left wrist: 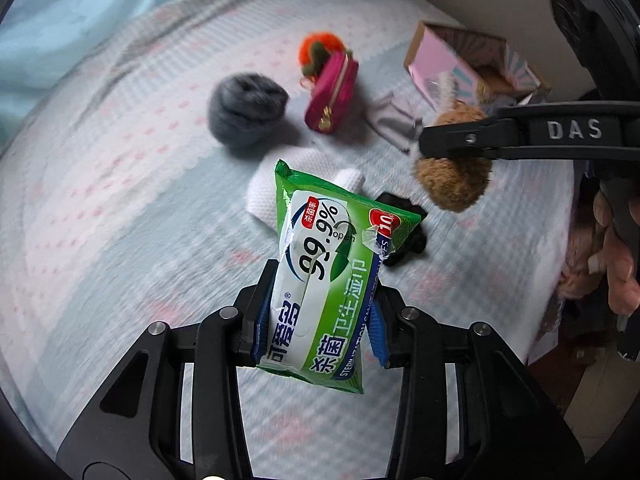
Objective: Organize soft objects
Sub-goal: 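Grasp the green wipe pack with the left tool while the right tool grasps the brown plush, then carry the wipe pack and plush over the cardboard box with both tools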
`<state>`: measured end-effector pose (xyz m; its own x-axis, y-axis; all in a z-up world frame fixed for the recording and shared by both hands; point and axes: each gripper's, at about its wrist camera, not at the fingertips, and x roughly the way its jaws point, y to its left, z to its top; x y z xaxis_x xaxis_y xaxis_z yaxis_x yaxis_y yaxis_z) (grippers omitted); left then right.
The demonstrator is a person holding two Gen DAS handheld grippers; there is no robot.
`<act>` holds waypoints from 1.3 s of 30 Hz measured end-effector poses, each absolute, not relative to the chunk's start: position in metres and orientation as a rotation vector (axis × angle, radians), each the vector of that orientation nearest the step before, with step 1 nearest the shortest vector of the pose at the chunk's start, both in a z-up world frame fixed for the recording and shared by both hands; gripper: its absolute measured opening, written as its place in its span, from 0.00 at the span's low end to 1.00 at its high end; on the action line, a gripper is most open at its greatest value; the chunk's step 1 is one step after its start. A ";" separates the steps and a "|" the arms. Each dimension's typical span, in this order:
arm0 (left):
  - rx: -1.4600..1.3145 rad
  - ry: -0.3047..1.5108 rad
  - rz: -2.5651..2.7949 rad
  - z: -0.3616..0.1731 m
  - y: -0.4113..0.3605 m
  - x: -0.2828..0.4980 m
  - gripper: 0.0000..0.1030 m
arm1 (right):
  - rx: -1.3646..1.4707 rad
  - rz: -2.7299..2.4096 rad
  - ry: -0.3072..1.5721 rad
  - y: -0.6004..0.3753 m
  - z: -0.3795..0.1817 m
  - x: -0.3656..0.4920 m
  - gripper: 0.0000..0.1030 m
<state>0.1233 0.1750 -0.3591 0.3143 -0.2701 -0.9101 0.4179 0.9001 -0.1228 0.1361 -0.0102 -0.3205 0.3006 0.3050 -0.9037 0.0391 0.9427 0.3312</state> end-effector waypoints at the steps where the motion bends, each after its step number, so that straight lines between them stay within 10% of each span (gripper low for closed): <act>1: 0.137 1.156 -0.447 -0.348 0.177 0.122 0.34 | 0.319 0.175 1.240 -0.011 -0.308 0.131 0.38; 21: 0.096 0.810 -0.401 -0.124 0.111 0.136 0.35 | 0.380 -0.012 0.906 -0.124 -0.119 0.080 0.38; 39: -0.003 0.926 -0.353 -0.162 -0.136 0.213 0.35 | 0.293 0.074 0.964 -0.317 -0.138 0.155 0.38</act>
